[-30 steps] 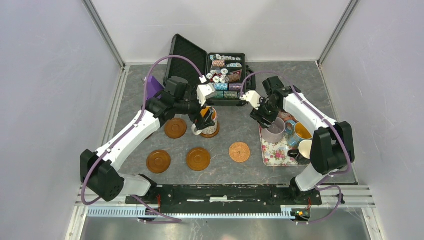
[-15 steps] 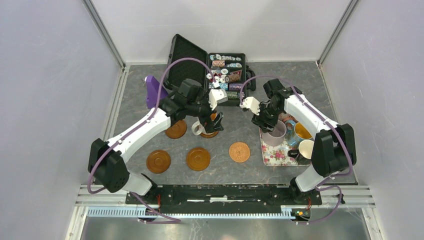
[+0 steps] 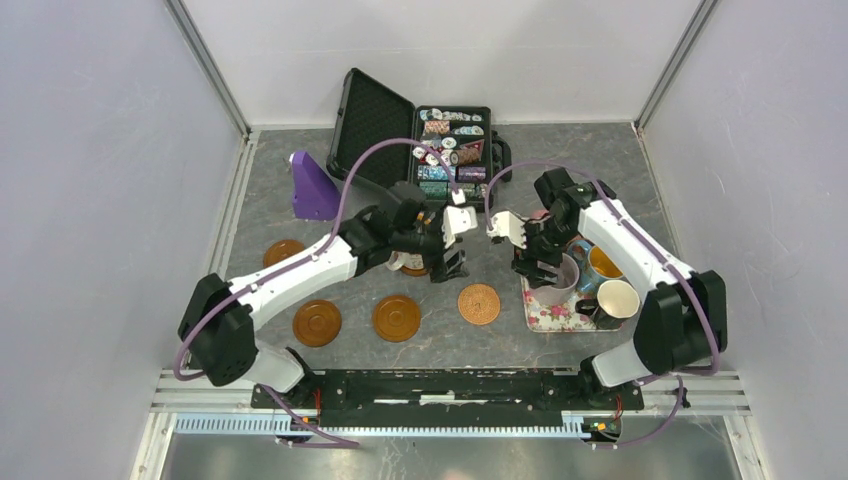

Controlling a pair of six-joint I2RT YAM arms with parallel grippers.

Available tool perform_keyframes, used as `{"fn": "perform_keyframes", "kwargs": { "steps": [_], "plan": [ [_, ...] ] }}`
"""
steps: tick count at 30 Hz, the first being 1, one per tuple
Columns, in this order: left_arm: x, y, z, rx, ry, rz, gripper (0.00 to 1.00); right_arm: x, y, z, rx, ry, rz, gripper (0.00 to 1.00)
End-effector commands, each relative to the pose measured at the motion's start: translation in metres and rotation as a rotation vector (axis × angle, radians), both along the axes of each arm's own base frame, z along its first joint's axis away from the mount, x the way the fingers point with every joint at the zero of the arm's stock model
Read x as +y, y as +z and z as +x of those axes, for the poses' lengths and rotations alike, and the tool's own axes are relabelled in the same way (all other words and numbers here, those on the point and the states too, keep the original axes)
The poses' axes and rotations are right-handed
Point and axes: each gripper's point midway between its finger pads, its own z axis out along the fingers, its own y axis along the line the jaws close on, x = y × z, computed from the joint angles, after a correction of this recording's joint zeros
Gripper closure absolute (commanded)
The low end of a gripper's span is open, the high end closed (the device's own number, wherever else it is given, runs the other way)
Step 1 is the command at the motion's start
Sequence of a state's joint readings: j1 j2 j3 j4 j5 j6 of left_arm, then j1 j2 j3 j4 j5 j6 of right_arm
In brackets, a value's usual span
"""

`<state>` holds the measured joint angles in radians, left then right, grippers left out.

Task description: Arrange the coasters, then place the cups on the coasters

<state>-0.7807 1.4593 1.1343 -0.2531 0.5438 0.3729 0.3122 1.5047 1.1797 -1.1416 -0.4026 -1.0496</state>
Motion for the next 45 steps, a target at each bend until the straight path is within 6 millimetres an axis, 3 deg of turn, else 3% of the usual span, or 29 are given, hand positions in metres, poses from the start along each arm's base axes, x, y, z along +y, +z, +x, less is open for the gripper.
{"fn": "perform_keyframes", "kwargs": {
  "steps": [1, 5, 8, 13, 18, 22, 27, 37, 43, 45],
  "plan": [
    [-0.006, 0.023, -0.009, -0.202, -0.075, -0.086, 0.18, 0.021, 0.043, 0.007, -0.122, 0.012, 0.139, 0.15],
    [-0.006, 0.014, -0.024, -0.235, -0.162, -0.024, 0.16, 0.026, 0.074, 0.032, -0.240, -0.110, 0.212, 0.11],
    [-0.016, -0.003, -0.034, -0.212, -0.271, 0.084, 0.13, 0.016, 0.095, 0.050, -0.278, -0.227, 0.270, 0.09],
    [-0.048, -0.032, -0.027, -0.132, -0.337, 0.234, 0.12, -0.029, 0.132, 0.081, -0.323, -0.456, 0.368, 0.08],
    [-0.090, -0.054, -0.013, -0.156, -0.332, 0.305, 0.12, -0.072, 0.150, 0.092, -0.371, -0.624, 0.401, 0.08],
    [-0.120, -0.065, 0.008, -0.169, -0.295, 0.316, 0.14, -0.097, 0.154, 0.095, -0.367, -0.719, 0.426, 0.07],
    [-0.144, -0.082, 0.024, -0.173, -0.304, 0.352, 0.15, -0.126, 0.164, 0.100, -0.374, -0.857, 0.521, 0.07],
    [-0.150, -0.118, 0.004, -0.157, -0.451, 0.401, 0.29, -0.155, 0.164, 0.099, -0.365, -0.938, 0.568, 0.07],
    [-0.153, -0.118, -0.006, -0.126, -0.466, 0.385, 0.49, -0.159, 0.157, 0.095, -0.345, -0.935, 0.562, 0.07],
    [-0.154, -0.121, -0.004, -0.123, -0.457, 0.390, 0.51, -0.159, 0.155, 0.095, -0.336, -0.937, 0.565, 0.07]
  ]
}}
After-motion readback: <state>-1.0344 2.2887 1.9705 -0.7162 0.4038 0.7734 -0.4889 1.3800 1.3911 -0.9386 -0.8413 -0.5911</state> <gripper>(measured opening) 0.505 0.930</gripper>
